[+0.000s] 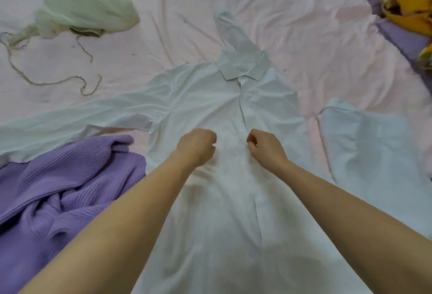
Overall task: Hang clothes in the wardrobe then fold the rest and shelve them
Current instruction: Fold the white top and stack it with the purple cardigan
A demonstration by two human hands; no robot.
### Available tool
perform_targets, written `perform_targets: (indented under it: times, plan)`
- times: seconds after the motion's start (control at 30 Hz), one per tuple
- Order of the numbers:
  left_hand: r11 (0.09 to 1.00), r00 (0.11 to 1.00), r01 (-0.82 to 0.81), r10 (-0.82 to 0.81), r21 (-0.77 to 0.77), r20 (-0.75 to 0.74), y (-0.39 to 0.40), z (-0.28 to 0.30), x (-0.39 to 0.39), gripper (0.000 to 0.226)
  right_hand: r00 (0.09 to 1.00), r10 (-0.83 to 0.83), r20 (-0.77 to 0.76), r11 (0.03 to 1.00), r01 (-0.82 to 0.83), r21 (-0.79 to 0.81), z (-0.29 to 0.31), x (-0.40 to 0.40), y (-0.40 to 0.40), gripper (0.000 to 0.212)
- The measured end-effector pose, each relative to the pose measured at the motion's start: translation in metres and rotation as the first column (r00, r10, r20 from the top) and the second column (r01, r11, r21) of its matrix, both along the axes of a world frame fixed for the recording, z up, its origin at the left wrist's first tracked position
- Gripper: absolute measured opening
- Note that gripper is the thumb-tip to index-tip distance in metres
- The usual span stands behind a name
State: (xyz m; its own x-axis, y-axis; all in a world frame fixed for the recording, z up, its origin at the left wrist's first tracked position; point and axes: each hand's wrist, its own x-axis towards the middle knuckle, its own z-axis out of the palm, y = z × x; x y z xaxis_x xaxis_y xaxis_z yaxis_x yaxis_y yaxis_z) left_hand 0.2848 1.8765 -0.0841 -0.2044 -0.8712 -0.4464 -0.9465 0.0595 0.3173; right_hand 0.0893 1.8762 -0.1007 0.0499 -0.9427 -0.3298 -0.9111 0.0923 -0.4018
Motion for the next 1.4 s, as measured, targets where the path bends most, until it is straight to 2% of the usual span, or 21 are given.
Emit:
perform_targets:
  times: [0.07,0.13,0.23,0.3,0.43,0.53,0.73,0.87,0.97,1.07,1.17,1.23,1.33,1.4]
  plan:
    - [0.995,0.987,-0.088,0.092,0.04,-0.132,0.009,-0.005,-0.031,0.027,0.999,0.02,-0.026,0.999,-0.019,0.026,-0.012,-0.018,0.002,0.014]
    - [0.967,0.944,-0.209,0.238,0.145,-0.228,0.032,-0.014,-0.068,0.021,0.995,0.088,-0.038,0.994,-0.084,0.076,-0.026,-0.036,0.012,0.012]
    - [0.916,0.922,-0.251,0.325,0.313,-0.21,0.061,-0.03,-0.097,0.02,0.986,0.165,-0.025,0.981,-0.162,0.103,-0.04,-0.043,0.019,0.012]
    - [0.9,0.929,-0.281,0.343,0.334,-0.143,0.076,-0.039,-0.111,0.023,0.977,0.212,-0.028,0.973,-0.209,0.093,-0.048,-0.046,0.021,0.022]
    - [0.861,0.893,-0.405,0.445,0.309,-0.069,0.093,-0.058,-0.125,0.03,0.983,0.171,-0.062,0.985,-0.169,0.042,-0.061,-0.039,0.015,0.033]
    - [0.857,0.886,-0.438,0.462,0.271,-0.027,0.104,-0.067,-0.135,0.034,0.992,0.095,-0.083,0.995,-0.097,-0.016,-0.066,-0.034,0.007,0.042]
    - [0.825,0.811,-0.525,0.56,0.211,-0.171,0.094,-0.068,-0.148,0.033,0.982,0.15,-0.111,0.986,-0.157,-0.054,-0.068,-0.031,-0.007,0.043]
    - [0.841,0.828,-0.534,0.541,0.083,-0.149,0.083,-0.068,-0.158,0.042,0.984,0.146,-0.098,0.986,-0.153,-0.072,-0.071,-0.033,-0.007,0.044]
    - [0.847,0.843,-0.53,0.531,0.036,-0.091,0.079,-0.07,-0.155,0.032,0.992,0.105,-0.069,0.985,-0.113,-0.13,-0.067,-0.032,-0.013,0.04]
    - [0.84,0.837,-0.54,0.542,0.049,-0.076,0.075,-0.073,-0.151,0.021,0.99,0.093,-0.102,0.973,-0.112,-0.204,-0.066,-0.03,-0.025,0.031]
    - [0.859,0.854,-0.509,0.512,0.055,-0.093,0.075,-0.076,-0.15,0.014,0.992,0.06,-0.109,0.984,-0.077,-0.161,-0.068,-0.022,-0.04,0.038]
    - [0.871,0.863,-0.49,0.492,0.042,-0.112,0.078,-0.077,-0.15,0.022,0.994,0.033,-0.108,0.991,-0.046,-0.125,-0.07,-0.017,-0.046,0.037]
    - [0.884,0.878,-0.468,0.467,0.02,-0.104,0.078,-0.079,-0.145,0.044,0.994,0.006,-0.107,0.996,-0.016,-0.092,-0.073,-0.014,-0.05,0.026]
    - [0.881,0.873,-0.471,0.471,0.03,-0.128,0.075,-0.079,-0.144,0.052,0.998,-0.038,-0.047,0.996,0.034,-0.088,-0.072,-0.017,-0.048,0.021]
